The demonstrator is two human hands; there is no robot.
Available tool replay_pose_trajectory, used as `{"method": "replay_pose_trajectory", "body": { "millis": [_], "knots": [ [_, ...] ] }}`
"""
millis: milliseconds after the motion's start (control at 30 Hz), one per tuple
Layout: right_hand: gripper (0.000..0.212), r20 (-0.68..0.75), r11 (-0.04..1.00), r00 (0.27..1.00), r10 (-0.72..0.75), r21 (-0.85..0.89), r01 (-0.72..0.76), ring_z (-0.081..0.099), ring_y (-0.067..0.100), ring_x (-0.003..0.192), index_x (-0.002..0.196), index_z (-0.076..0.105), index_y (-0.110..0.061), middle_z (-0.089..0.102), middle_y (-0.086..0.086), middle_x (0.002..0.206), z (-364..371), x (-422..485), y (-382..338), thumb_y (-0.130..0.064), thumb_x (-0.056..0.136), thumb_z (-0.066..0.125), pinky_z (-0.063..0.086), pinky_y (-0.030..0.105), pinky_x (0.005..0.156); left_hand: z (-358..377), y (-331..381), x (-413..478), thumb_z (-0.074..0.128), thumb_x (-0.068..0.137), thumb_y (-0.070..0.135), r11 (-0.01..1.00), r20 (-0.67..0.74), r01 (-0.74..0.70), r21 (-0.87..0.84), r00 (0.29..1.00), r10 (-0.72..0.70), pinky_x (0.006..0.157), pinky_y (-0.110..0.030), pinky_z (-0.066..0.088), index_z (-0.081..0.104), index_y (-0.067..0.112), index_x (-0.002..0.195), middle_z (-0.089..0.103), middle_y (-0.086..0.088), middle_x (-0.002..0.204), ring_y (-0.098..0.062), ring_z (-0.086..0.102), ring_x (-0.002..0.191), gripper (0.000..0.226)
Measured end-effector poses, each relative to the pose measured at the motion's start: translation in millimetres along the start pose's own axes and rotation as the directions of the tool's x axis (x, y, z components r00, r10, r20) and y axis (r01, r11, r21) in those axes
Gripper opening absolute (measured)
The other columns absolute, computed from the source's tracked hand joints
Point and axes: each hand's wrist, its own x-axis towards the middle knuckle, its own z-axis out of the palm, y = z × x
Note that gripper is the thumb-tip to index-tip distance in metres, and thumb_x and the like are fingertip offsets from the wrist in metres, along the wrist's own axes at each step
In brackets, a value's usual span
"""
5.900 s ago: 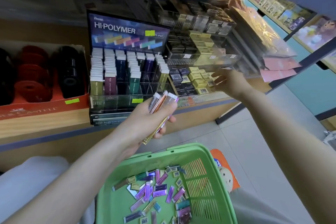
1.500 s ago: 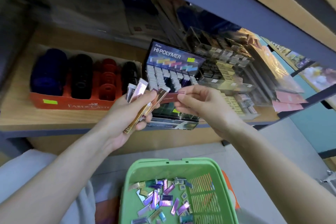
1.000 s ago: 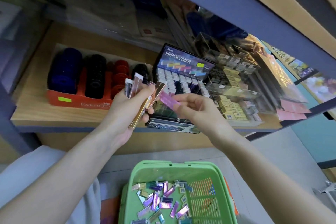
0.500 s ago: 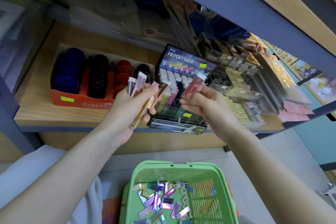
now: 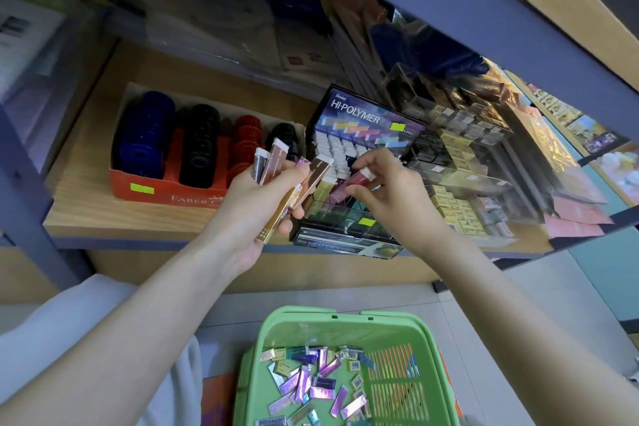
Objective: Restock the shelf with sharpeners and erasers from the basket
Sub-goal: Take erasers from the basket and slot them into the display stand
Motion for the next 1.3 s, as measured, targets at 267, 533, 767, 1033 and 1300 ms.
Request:
{"method": "replay_pose_trajectory", "body": {
  "millis": [267, 533, 767, 1033, 1300],
  "knots": [
    [0.009, -0.102, 0.977, 0.974, -0.203, -0.094, 0.193, 0.049, 0.006, 0.078, 0.096, 0.066, -0.009, 0.059, 0.001, 0.091, 5.6, 0.1, 8.8, -0.011, 0.087, 0.066, 0.043, 0.013, 0.071, -2.5, 1.3, 1.5, 0.059, 0.091, 0.028, 0.994, 0.006, 0.102, -0.05, 0.995, -0.101, 0.031, -0.015, 0.029, 0.06, 0.008, 0.101, 0.064, -0.012, 0.084, -0.011, 0.05, 0.048, 0.022],
    [0.027, -0.04, 0.983, 0.99, -0.133, -0.131, 0.127, 0.056, 0.011, 0.069, 0.085, 0.049, -0.018, 0.051, -0.012, 0.075, 11.5, 2.3, 4.6, -0.01, 0.08, 0.074, 0.052, 0.037, 0.068, -5.6, 0.7, 6.8, 0.059, 0.09, 0.02, 0.991, 0.009, 0.125, -0.044, 0.992, -0.124, 0.031, -0.017, 0.03, 0.059, 0.01, 0.105, 0.062, -0.015, 0.091, -0.013, 0.052, 0.049, 0.018],
    [0.01, -0.146, 0.971, 0.978, -0.15, -0.206, 0.119, 0.055, 0.019, 0.073, 0.093, 0.061, -0.009, 0.053, 0.001, 0.092, 16.3, 0.3, -2.2, -0.014, 0.087, 0.067, 0.049, 0.038, 0.067, -2.9, 2.2, -4.1, 0.061, 0.09, 0.021, 0.999, 0.029, 0.041, 0.031, 0.999, -0.041, 0.033, -0.014, 0.029, 0.06, 0.016, 0.096, 0.059, -0.009, 0.083, -0.01, 0.048, 0.049, 0.008],
    [0.008, 0.088, 0.822, 0.98, 0.179, 0.534, -0.198, 0.066, 0.017, 0.063, 0.089, 0.06, -0.013, 0.065, 0.002, 0.066, 2.7, -20.2, -44.2, -0.017, 0.086, 0.067, 0.059, 0.031, 0.067, 4.3, -2.7, -8.4, 0.064, 0.089, 0.023, 0.981, 0.044, -0.059, 0.184, 0.998, 0.052, 0.031, -0.017, 0.027, 0.059, 0.018, 0.087, 0.055, -0.001, 0.061, -0.011, 0.047, 0.045, 0.007],
    [0.003, -0.178, 0.745, 0.932, 0.317, 0.654, -0.128, 0.066, 0.011, 0.068, 0.09, 0.063, -0.008, 0.067, 0.006, 0.078, -41.8, -18.7, -18.0, -0.006, 0.088, 0.062, 0.055, 0.019, 0.067, 4.1, 1.3, -12.2, 0.06, 0.091, 0.026, 0.988, 0.032, -0.061, 0.139, 0.998, 0.057, 0.032, -0.017, 0.027, 0.061, 0.017, 0.1, 0.067, 0.001, 0.072, -0.01, 0.043, 0.047, 0.013]
  ]
}}
